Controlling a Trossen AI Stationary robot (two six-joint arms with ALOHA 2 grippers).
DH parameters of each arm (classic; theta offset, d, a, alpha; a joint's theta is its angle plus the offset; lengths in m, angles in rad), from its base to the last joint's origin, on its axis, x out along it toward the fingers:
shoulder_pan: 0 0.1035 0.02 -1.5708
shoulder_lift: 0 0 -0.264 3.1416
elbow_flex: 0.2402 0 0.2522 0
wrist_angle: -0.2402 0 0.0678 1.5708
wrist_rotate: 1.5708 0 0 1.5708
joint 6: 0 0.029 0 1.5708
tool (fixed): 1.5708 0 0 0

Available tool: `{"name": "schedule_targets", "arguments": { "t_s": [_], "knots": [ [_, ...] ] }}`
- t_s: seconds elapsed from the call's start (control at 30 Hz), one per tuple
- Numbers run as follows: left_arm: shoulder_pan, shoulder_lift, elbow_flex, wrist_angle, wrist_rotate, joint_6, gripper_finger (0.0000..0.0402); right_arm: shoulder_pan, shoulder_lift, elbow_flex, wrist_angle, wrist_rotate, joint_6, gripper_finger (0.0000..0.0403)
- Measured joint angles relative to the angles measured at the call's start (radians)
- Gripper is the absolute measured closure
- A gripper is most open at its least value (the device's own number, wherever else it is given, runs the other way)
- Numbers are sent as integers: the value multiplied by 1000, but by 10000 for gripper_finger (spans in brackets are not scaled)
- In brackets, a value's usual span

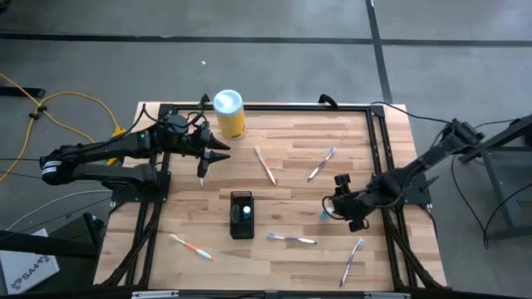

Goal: Pick & Place toothbrushing station
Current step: Put the blue mouthwash into the middle section of the black wire organizer

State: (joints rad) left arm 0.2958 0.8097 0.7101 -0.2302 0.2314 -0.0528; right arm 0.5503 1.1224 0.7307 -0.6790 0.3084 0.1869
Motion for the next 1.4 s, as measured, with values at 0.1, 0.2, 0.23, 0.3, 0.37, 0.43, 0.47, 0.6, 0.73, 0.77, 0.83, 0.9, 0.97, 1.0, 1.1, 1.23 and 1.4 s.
{"name": "schedule_targets", "arguments": {
  "t_s": [0.1, 0.2, 0.23, 0.3, 0.37, 0.43, 0.47, 0.6, 0.73, 0.77, 0.83, 0.9, 0.97, 1.0, 1.1, 1.23, 1.4],
  "knots": [
    [0, 0, 0, 0, 0, 0, 266, 0, 17, 0, 10, 0, 1, 211],
    [0, 0, 0, 0, 0, 0, 266, 0, 36, 0, 14, -1, 4, 211],
    [0, 0, 0, 0, 0, 0, 266, 0, 44, 0, 14, -3, 5, 211],
    [0, 0, 0, 0, 0, 0, 266, 0, 54, 1, 19, -16, 21, 211],
    [0, 0, 0, 0, 0, 0, 266, 0, 61, 2, 22, -29, 41, 211],
    [0, 0, 0, 0, 0, 0, 266, 0, 70, 3, 23, -31, 54, 211],
    [0, 0, 0, 0, 0, 0, 266, 0, 74, 3, 21, -37, 56, 211],
    [0, 0, 0, 0, 0, 0, 266, 0, 86, 1, 35, -53, 62, 211],
    [0, 0, 0, 0, 0, 0, 266, 0, 97, 1, 43, -52, 74, 211],
    [0, 0, 0, 0, 0, 0, 266, 0, 98, 1, 47, -52, 75, 211],
    [0, 0, 0, 0, 0, 0, 266, -1, 106, 1, 56, -52, 75, 211],
    [0, 0, 0, 0, 0, 0, 266, -3, 114, 1, 65, -53, 76, 211],
    [0, 0, 0, 0, 0, 0, 266, -4, 120, 1, 66, -53, 82, 211],
    [0, 0, 0, 0, 0, 0, 266, -7, 125, 1, 66, -53, 82, 211],
    [0, 0, 0, 0, 0, 0, 266, -11, 143, 0, 66, -54, 87, 211],
    [0, 0, 0, 0, 0, 0, 266, -23, 163, 1, 80, -72, 90, 211],
    [0, 0, 0, 0, 0, 0, 266, -36, 183, 1, 92, -77, 91, 211]
  ]
}}
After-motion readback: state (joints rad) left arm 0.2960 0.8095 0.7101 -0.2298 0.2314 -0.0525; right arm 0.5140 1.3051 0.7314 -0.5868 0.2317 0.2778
